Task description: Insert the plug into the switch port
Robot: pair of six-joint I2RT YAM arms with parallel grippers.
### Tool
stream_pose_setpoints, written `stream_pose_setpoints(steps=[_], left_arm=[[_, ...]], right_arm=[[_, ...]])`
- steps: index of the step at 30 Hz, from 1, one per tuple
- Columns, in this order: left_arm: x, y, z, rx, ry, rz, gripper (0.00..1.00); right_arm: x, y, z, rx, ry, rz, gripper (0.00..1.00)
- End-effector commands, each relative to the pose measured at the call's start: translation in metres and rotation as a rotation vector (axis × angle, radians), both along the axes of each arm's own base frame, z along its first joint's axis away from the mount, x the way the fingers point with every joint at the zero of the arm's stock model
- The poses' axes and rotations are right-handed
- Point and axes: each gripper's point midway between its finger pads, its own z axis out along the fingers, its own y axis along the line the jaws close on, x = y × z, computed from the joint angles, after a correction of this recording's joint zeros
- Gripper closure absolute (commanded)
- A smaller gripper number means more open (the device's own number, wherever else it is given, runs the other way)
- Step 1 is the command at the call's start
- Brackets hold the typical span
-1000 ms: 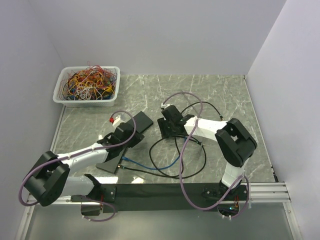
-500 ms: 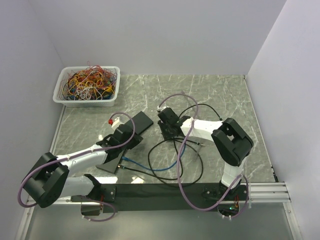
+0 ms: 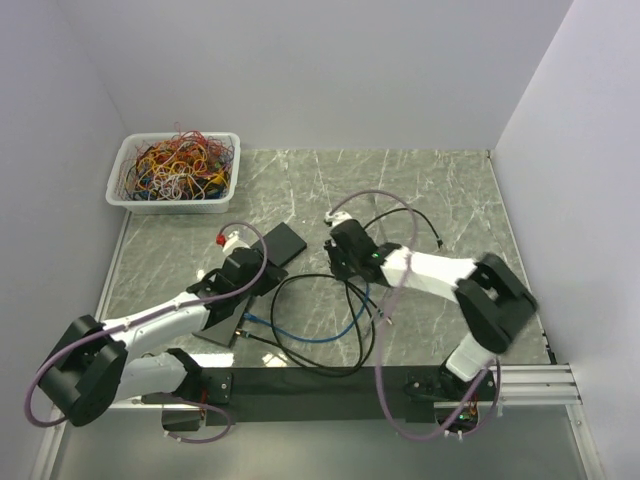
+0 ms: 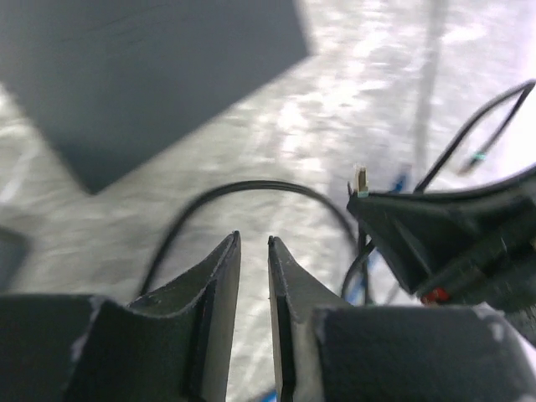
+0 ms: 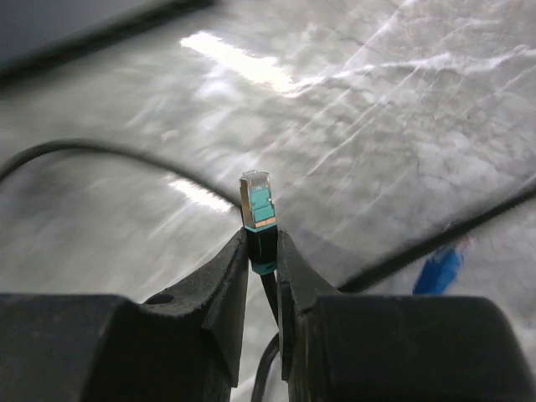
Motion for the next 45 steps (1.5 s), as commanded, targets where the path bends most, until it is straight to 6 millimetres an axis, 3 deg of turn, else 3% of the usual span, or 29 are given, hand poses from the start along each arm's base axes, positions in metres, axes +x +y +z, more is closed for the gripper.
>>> stream_pose_setpoints(steps=[1,2,3,5,6,12,15,19,22,30,34,41,45], left_arm=[[0.007,-0.021,0.048,-0.12,-0.158,-0.089,0.73],[0.005,-0.027,0.057,-0.146,-0.19,-0.129,0.73],[0.008,-0.032,0.077,-0.192,-0.26,-0.147,0.73],[0.005,-0.038,0.091,-0.224,-0.323,-0.188,0.71],[0.008,-0.039,0.105,-0.25,-0.379,-0.191,0.71],[0.002,-0.052,0.125,-0.321,-0.463,-0.271,0.69],[-0.006,-0.053,0.14,-0.38,-0.517,-0.295,0.67],[-0.009,-0.046,0.145,-0.38,-0.547,-0.277,0.66],[-0.011,-0.043,0.144,-0.37,-0.558,-0.276,0.66],[-0.025,-0.037,0.165,-0.429,-0.68,-0.298,0.66],[-0.029,-0.035,0.164,-0.425,-0.701,-0.307,0.65],[-0.04,-0.032,0.172,-0.445,-0.759,-0.333,0.61],[-0.043,-0.028,0.176,-0.436,-0.774,-0.326,0.57]], right_arm=[[0.005,0.031,0.085,0.283,-0.218,0.091,0.95],[-0.001,0.033,0.11,0.354,-0.267,0.12,0.95],[-0.011,0.034,0.109,0.388,-0.263,0.16,0.96],[-0.027,0.047,0.134,0.497,-0.294,0.278,0.96],[-0.031,0.05,0.136,0.516,-0.292,0.305,0.96],[-0.063,0.064,0.157,0.701,-0.219,0.49,0.98],[-0.067,0.064,0.166,0.767,-0.201,0.527,0.98],[-0.068,0.06,0.178,0.861,-0.172,0.553,0.98],[-0.071,0.059,0.182,0.91,-0.147,0.586,0.98],[-0.072,0.064,0.181,0.97,-0.081,0.618,0.99],[-0.077,0.069,0.188,1.02,-0.052,0.652,0.99],[-0.076,0.072,0.187,1.029,-0.018,0.653,0.99],[-0.065,0.074,0.184,1.002,-0.018,0.606,0.99]])
